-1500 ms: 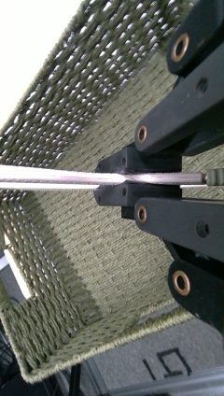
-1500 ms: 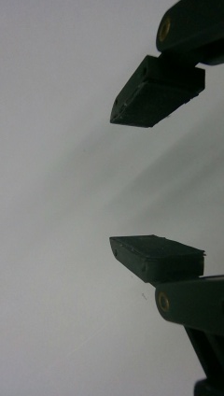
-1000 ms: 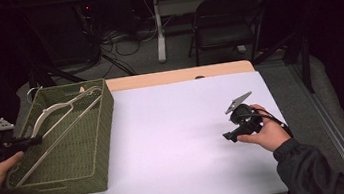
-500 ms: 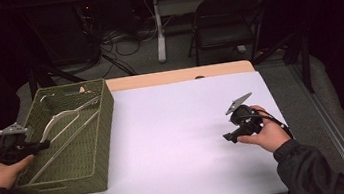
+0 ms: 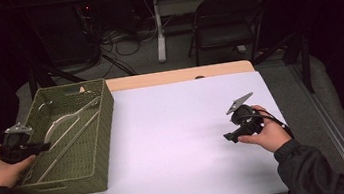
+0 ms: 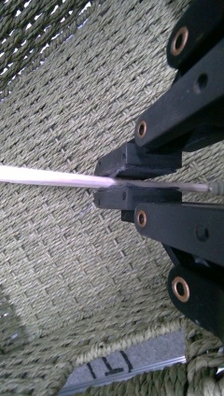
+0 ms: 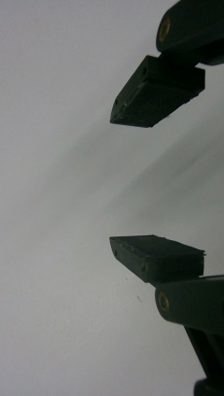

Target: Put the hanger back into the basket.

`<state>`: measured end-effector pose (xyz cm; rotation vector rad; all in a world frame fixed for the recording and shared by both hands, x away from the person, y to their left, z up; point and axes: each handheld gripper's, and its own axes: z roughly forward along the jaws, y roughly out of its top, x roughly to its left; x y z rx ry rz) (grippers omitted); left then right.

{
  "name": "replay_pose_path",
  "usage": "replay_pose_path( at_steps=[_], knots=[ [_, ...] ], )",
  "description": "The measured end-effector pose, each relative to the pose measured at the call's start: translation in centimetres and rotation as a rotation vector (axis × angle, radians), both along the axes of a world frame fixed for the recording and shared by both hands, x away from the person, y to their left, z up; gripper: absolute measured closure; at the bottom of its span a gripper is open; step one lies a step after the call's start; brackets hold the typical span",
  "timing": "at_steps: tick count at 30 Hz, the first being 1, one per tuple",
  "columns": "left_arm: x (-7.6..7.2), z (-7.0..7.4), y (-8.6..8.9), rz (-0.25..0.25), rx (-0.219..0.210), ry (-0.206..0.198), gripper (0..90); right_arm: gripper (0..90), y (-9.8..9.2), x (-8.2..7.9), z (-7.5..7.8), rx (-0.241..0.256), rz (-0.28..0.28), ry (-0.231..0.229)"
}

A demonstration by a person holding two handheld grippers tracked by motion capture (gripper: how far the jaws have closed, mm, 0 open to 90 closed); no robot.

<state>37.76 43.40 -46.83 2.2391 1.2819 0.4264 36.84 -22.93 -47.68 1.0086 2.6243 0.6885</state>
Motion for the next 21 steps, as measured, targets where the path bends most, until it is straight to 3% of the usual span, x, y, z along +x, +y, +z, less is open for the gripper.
replay_pose_path(
  at_steps=[11, 15, 21],
  knots=[
    [-0.1, 0.3, 0.2, 0.021, 0.000, -0.015, 77.5, 34.2, 0.0, 0.0, -0.1, 0.002, -0.003, 0.000],
    [-0.2, 0.7, 0.4, 0.039, 0.026, -0.038, 71.4, 34.2, 0.1, 0.0, -0.2, 0.014, 0.004, -0.013],
    [-0.8, 1.6, 1.2, 0.087, 0.024, -0.092, 60.3, 34.2, 0.0, 0.0, -0.1, 0.002, 0.001, -0.005]
  ],
)
